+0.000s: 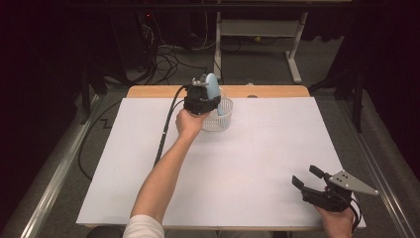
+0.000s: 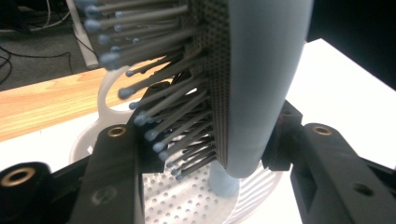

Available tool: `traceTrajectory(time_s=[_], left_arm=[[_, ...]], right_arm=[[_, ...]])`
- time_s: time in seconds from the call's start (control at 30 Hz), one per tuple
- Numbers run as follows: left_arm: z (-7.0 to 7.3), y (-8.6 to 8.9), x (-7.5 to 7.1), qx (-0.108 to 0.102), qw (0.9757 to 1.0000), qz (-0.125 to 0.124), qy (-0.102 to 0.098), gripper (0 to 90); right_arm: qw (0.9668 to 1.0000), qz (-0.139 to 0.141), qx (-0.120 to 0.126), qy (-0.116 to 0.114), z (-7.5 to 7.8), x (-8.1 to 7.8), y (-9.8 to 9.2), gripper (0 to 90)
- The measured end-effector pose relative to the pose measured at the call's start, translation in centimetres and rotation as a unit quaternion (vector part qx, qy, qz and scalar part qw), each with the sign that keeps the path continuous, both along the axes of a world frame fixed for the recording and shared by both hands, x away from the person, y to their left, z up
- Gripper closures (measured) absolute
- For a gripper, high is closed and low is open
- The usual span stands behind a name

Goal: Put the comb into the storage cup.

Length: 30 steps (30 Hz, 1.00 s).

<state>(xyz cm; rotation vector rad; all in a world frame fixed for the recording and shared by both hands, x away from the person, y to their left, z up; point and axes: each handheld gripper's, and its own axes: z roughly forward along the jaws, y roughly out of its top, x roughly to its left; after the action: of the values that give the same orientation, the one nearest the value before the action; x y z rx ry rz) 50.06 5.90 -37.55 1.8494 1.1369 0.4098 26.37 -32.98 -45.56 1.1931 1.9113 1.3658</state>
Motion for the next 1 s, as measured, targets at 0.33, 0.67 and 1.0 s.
traceTrajectory(time_s=[0.33, 0.67, 1.0], left_arm=[[0.1, 0.2, -0.1, 0.018, 0.9998, 0.002, -0.004, 45.4], [0.2, 1.0, 0.1, 0.026, 0.9996, 0.007, 0.009, 40.2], [0.2, 2.0, 0.2, 0.035, 0.9989, 0.008, 0.031, 35.9]], right_arm=[[1.0000, 0.002, -0.002, -0.002, 0.0, 0.0, 0.0, 22.4], [1.0000, 0.002, -0.003, -0.001, 0.0, 0.0, 0.1, 22.3], [1.0000, 0.003, -0.003, 0.000, 0.0, 0.0, 0.1, 22.3]])
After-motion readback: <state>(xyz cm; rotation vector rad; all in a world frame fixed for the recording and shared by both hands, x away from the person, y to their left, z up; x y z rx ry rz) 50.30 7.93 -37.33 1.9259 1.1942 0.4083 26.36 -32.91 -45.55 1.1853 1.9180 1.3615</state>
